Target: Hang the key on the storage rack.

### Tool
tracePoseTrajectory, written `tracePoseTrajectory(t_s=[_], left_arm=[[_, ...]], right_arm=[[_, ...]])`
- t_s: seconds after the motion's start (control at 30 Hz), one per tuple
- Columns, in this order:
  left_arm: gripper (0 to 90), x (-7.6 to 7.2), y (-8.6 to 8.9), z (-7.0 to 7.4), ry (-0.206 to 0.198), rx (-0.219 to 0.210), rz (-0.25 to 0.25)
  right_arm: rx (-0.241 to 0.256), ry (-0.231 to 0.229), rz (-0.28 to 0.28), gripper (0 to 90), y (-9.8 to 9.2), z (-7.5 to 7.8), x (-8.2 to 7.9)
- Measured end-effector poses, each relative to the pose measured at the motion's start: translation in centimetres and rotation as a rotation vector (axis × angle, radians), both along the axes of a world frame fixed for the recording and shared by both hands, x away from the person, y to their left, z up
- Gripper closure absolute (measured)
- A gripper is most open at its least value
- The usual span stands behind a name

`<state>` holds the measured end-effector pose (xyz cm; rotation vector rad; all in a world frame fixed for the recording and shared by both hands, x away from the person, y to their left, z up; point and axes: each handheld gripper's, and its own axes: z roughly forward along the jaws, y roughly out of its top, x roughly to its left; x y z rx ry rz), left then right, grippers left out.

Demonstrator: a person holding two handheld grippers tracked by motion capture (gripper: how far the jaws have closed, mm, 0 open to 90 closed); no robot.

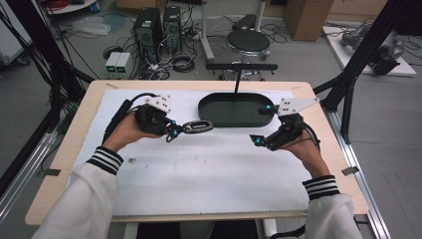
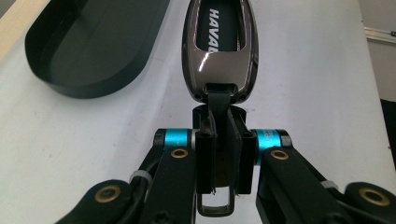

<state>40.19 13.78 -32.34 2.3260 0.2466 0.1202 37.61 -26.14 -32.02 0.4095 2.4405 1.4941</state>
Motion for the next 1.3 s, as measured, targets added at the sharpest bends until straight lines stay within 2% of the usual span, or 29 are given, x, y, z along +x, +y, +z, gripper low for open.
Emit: tracePoseTrajectory(t_s=[0.07,0.17,0.33,0.63,0.73,0.9,0.93,1.1,1.3], left_arm=[[82.9,-0.1,-0.6,0.0,0.001,0.006,-0.021],[82.9,-0.2,-1.0,0.0,0.003,0.002,-0.03],[82.9,-0.6,-1.8,-0.1,0.001,0.007,-0.061],[82.9,-0.7,-2.8,-0.1,0.014,0.015,-0.081],[82.9,-0.8,-3.6,-0.3,0.023,0.017,-0.105],[82.9,-0.9,-4.2,-0.5,0.024,0.022,-0.109],[82.9,-0.9,-4.3,-0.4,0.024,0.03,-0.118],[82.9,-1.1,-4.7,-0.5,0.021,0.035,-0.129],[82.9,-1.2,-4.6,-0.5,0.024,0.035,-0.124]], right_arm=[[-0.045,-0.01,0.043,0.4,1.3,0.5,0.4],[-0.057,-0.009,0.068,0.4,2.0,0.8,0.7],[-0.081,0.004,0.147,0.5,3.8,1.1,1.3],[-0.128,0.034,0.191,0.5,5.6,0.0,1.8],[-0.166,0.044,0.222,0.5,7.0,-0.2,1.8],[-0.193,0.047,0.251,0.6,8.4,-0.3,1.8],[-0.218,0.058,0.261,4.3,8.9,-0.3,1.9],[-0.247,0.065,0.287,4.3,10.1,-0.5,2.0],[-0.304,0.086,0.314,6.2,11.4,-1.2,1.9]])
